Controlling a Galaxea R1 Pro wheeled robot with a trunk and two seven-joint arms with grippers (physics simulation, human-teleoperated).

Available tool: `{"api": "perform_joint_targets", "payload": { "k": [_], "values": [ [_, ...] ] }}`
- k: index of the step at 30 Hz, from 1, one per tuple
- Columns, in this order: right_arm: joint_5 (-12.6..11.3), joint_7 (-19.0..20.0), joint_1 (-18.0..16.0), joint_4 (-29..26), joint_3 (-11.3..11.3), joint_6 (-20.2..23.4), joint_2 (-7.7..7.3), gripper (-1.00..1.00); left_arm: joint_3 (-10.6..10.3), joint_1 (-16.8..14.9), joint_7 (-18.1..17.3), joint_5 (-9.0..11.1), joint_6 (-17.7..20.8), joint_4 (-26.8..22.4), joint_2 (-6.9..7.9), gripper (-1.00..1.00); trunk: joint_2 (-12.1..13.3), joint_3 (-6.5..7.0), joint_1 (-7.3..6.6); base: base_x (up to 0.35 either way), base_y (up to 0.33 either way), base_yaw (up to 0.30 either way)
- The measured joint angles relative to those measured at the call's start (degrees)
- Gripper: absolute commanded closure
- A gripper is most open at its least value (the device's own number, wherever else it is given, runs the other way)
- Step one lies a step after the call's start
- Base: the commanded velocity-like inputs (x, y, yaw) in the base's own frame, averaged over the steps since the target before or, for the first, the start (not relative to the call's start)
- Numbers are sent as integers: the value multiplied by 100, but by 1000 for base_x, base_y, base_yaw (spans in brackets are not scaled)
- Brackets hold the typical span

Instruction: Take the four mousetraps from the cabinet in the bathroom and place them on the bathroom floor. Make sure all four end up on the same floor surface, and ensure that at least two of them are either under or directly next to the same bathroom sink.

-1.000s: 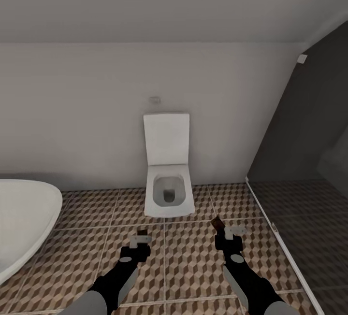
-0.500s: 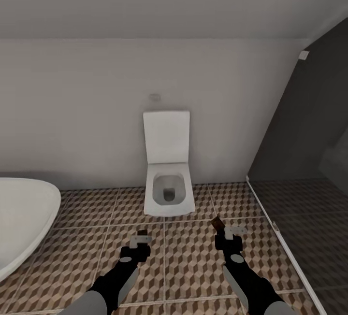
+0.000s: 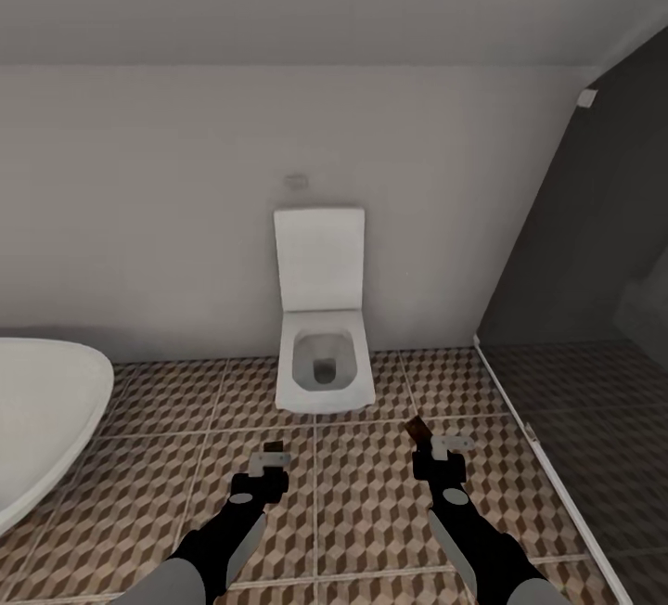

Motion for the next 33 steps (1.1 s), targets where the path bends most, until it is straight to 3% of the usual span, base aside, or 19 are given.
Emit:
{"api": "perform_joint_targets", "payload": {
  "k": [33],
  "values": [
    [-3,15,0,-4,-5,182,-24,100,9,-1,0,-9,0,-15,34,100,-1324,-593,725,0,0,0]
  ]
}}
